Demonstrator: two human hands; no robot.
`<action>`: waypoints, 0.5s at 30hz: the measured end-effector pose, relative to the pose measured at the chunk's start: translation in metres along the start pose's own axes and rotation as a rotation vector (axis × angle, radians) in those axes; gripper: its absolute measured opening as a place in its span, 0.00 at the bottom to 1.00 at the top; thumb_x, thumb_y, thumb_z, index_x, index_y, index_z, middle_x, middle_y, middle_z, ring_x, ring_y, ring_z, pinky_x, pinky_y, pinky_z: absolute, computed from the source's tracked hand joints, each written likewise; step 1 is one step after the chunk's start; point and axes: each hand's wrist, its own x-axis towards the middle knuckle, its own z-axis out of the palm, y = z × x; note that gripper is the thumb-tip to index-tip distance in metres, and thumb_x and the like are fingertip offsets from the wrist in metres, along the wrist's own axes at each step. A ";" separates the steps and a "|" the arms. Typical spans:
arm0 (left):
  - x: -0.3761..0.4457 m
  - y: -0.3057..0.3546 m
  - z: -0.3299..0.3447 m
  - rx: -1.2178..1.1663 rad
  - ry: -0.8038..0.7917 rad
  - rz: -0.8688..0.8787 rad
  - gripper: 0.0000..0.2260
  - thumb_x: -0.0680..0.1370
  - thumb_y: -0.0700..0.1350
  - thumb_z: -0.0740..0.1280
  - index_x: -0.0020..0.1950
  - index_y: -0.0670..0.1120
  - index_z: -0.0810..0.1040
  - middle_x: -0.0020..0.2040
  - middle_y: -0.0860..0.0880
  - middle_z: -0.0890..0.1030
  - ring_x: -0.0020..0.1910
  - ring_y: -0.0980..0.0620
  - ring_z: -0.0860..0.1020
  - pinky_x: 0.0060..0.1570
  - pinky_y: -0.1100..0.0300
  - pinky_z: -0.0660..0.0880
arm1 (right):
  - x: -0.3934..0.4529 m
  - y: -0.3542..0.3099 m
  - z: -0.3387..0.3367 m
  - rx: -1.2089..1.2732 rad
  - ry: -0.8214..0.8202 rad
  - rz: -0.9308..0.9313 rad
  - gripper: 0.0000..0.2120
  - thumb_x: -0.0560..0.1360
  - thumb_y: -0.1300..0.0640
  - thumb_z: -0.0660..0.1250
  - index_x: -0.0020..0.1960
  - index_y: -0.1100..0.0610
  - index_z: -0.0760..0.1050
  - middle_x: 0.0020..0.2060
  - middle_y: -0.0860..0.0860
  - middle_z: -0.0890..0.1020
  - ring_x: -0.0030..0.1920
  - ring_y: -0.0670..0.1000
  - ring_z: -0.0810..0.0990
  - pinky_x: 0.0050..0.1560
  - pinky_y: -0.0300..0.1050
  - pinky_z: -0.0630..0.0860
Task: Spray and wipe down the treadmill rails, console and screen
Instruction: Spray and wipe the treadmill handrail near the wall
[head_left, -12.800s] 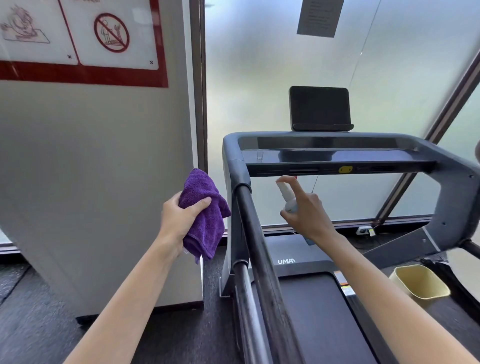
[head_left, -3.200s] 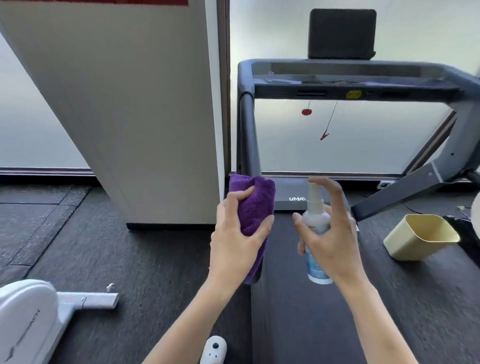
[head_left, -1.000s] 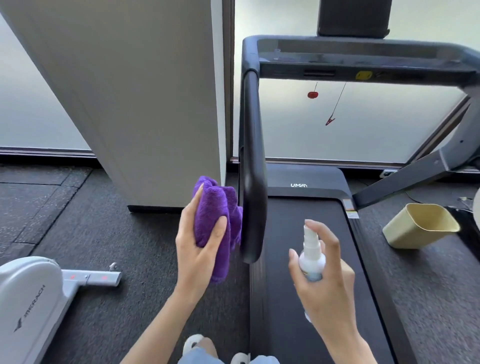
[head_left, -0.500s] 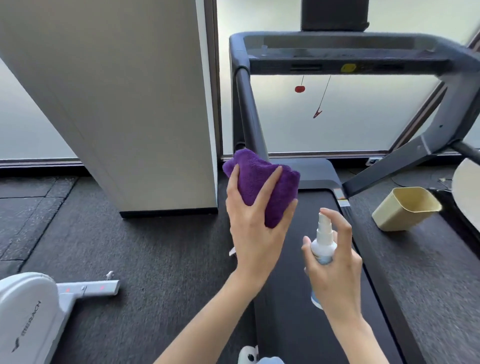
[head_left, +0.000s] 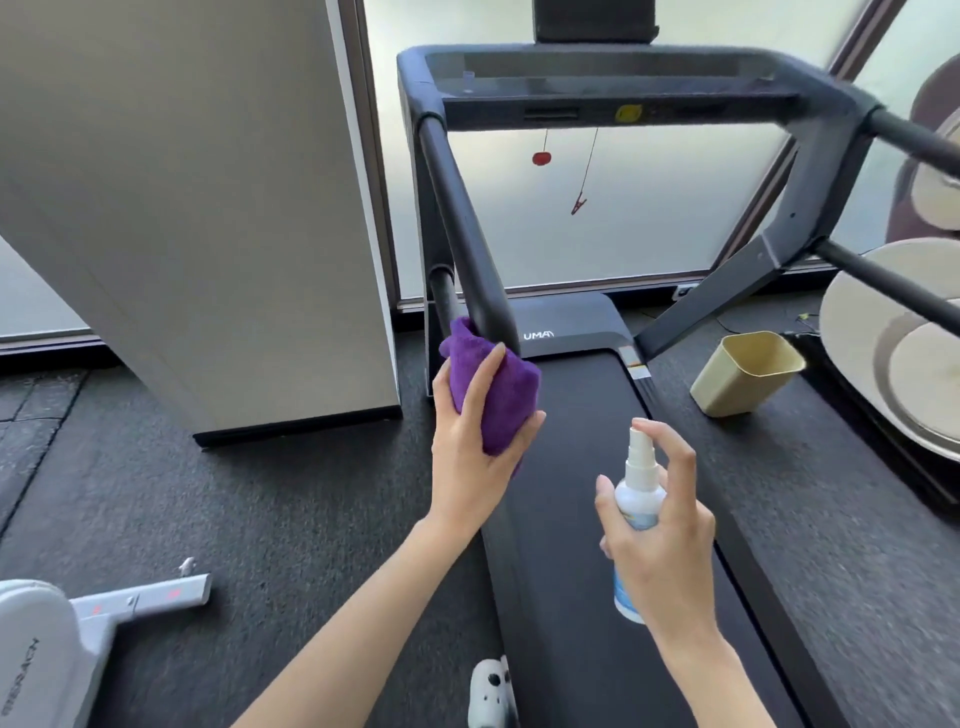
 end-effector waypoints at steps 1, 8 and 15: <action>0.013 0.010 0.000 -0.001 0.017 0.000 0.29 0.74 0.54 0.71 0.70 0.69 0.62 0.72 0.47 0.62 0.67 0.49 0.70 0.61 0.57 0.73 | 0.002 -0.002 -0.002 -0.003 0.007 -0.007 0.29 0.74 0.64 0.72 0.63 0.37 0.64 0.33 0.51 0.77 0.27 0.58 0.78 0.32 0.55 0.80; 0.041 0.032 0.014 0.129 0.222 -0.102 0.21 0.75 0.61 0.64 0.69 0.65 0.68 0.71 0.50 0.63 0.64 0.50 0.73 0.51 0.61 0.72 | 0.027 -0.020 -0.003 0.019 0.053 -0.099 0.26 0.75 0.63 0.70 0.65 0.43 0.64 0.38 0.53 0.78 0.27 0.57 0.79 0.33 0.55 0.79; -0.042 -0.040 0.016 0.188 0.067 0.043 0.32 0.72 0.42 0.75 0.68 0.64 0.64 0.68 0.44 0.66 0.65 0.38 0.72 0.54 0.40 0.76 | 0.020 -0.020 0.001 0.020 0.007 -0.089 0.28 0.75 0.63 0.70 0.65 0.39 0.63 0.35 0.51 0.77 0.27 0.56 0.79 0.32 0.56 0.79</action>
